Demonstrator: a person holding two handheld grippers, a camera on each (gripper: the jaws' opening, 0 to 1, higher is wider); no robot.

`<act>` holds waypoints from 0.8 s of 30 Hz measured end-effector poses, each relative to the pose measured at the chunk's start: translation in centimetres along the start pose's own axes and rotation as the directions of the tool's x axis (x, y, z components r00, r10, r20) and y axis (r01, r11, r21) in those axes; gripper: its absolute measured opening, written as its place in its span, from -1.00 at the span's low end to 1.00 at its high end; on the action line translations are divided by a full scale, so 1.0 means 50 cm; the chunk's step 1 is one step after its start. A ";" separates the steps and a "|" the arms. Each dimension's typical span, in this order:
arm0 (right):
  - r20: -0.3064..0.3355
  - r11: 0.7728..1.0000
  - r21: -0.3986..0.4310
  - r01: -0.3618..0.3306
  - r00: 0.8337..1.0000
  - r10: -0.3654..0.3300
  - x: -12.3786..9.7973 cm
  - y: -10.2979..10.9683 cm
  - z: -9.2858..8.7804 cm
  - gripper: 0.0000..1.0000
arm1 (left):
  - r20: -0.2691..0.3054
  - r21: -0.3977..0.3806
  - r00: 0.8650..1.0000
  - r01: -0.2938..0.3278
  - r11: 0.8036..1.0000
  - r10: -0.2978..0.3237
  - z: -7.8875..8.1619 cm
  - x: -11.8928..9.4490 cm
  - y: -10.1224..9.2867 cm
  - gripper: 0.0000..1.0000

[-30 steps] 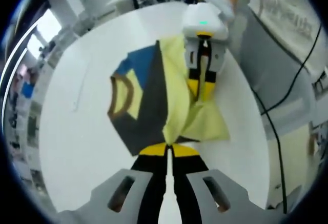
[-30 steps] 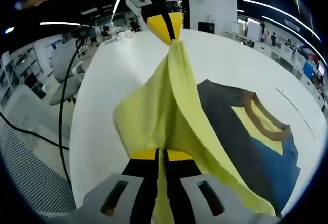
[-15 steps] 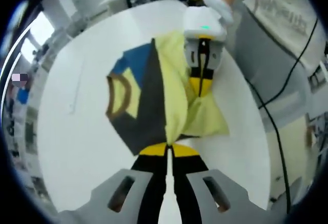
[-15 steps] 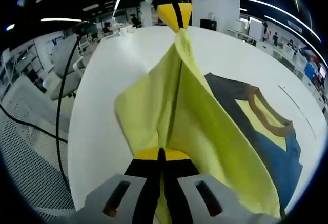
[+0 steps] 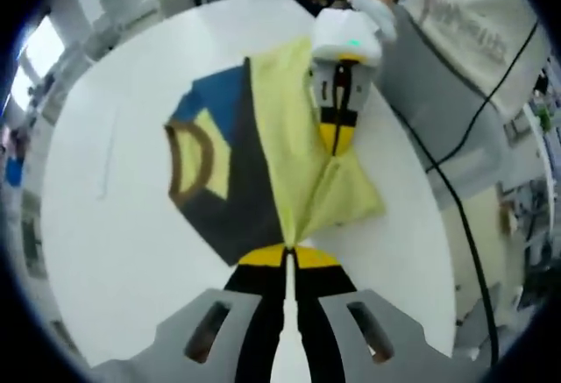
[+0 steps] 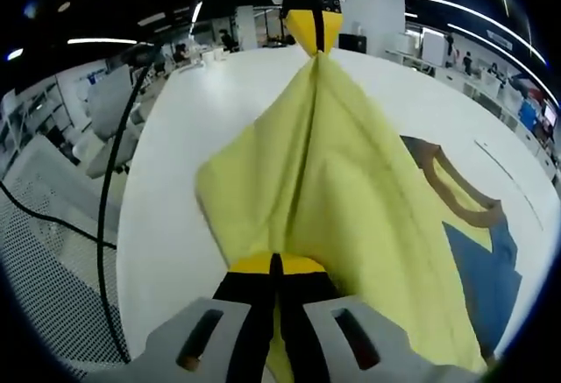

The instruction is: Fold the garment on the visible template until the final outline fits inside the template.

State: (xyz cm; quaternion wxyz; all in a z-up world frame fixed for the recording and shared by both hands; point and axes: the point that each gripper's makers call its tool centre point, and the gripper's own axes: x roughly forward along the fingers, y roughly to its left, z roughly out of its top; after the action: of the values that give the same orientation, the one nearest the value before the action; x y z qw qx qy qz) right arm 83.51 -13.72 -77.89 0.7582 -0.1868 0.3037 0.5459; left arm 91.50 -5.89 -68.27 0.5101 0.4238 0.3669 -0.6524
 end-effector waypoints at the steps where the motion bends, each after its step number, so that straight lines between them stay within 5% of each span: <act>1: 0.002 1.000 0.002 -0.001 1.000 0.001 0.000 0.000 0.000 -0.98 | -0.002 -0.002 1.000 0.001 1.000 -0.001 -0.002 0.003 0.002 -1.00; 24: 0.006 1.000 0.024 -0.009 1.000 0.009 0.003 -0.002 -0.002 -0.98 | -0.020 -0.106 0.999 0.023 0.994 -0.026 -0.042 0.063 0.027 -1.00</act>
State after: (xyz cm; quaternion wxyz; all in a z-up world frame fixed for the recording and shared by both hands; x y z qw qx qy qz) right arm 83.62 -13.72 -78.08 0.7588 -0.1745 0.3088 0.5462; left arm 92.80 -5.35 -72.03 0.5198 0.3986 0.4115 -0.6337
